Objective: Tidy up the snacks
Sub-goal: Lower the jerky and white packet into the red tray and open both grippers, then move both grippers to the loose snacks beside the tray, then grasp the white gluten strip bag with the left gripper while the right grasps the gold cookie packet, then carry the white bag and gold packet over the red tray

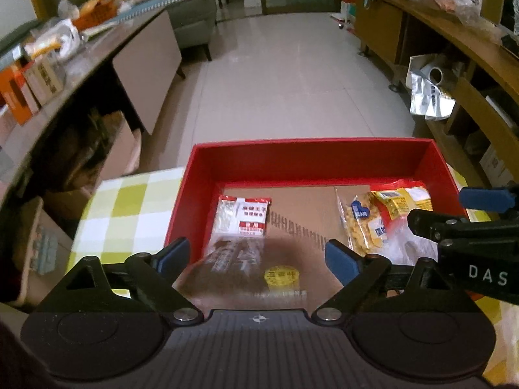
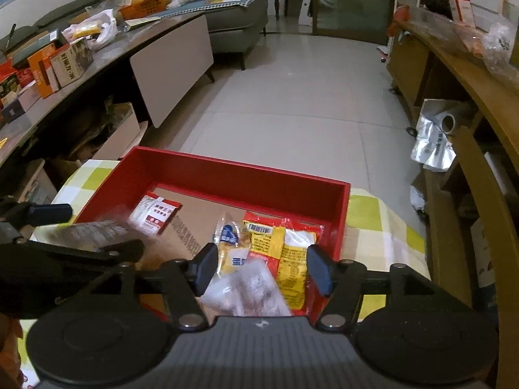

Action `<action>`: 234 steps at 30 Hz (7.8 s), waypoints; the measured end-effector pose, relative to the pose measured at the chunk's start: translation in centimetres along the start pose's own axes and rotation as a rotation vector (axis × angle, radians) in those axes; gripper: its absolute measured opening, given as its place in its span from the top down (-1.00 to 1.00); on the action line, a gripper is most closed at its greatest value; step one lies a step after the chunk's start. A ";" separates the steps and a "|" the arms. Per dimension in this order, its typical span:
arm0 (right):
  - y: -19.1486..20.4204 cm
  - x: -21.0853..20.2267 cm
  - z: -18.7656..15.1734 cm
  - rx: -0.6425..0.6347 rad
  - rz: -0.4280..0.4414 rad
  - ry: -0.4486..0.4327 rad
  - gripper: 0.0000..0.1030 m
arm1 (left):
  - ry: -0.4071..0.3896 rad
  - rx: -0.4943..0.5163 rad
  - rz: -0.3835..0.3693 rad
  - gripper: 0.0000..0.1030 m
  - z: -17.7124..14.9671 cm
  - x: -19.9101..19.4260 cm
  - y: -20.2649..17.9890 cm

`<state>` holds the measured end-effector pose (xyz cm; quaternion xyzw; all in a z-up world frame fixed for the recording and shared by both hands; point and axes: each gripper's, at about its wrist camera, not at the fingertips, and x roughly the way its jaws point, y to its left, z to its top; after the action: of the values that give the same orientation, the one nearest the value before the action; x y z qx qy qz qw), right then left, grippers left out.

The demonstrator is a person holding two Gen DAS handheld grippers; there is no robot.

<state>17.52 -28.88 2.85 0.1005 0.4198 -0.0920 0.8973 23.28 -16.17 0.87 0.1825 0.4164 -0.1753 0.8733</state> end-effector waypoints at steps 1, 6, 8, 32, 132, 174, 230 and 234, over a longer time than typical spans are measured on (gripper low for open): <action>-0.1 -0.1 -0.1 0.001 -0.004 -0.002 -0.39 | -0.011 0.010 0.011 -0.82 0.0 -0.3 -0.2; -0.1 -1.2 -0.4 0.005 -0.017 -0.013 -0.47 | -0.038 0.023 0.013 -0.84 -0.2 -1.3 -0.3; 0.1 -1.6 -0.6 -0.004 -0.018 -0.013 -0.49 | -0.039 0.027 0.010 -0.84 -0.3 -1.5 -0.3; 6.2 -6.6 -7.6 -0.128 0.094 0.080 -0.64 | 0.001 0.016 -0.020 -0.87 -6.7 -6.9 3.4; 8.9 -6.6 -16.8 -0.317 0.130 0.280 0.06 | 0.370 -0.426 -0.052 0.01 -23.5 -9.0 8.9; 7.0 -5.3 -7.5 -0.134 0.064 0.112 0.06 | 0.072 -0.287 -0.084 0.04 -11.4 -9.8 6.1; 3.8 2.8 -0.1 -0.048 -0.025 0.039 0.06 | -0.048 -0.123 0.089 0.01 -2.0 -2.5 3.0; 3.6 3.3 -0.1 -0.043 -0.022 0.047 -0.01 | -0.044 -0.121 0.087 -0.02 -1.8 -2.2 2.8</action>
<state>20.40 -25.66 0.60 0.0787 0.4436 -0.0903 0.8882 22.07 -12.56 2.04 0.1436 0.3985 -0.1157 0.8985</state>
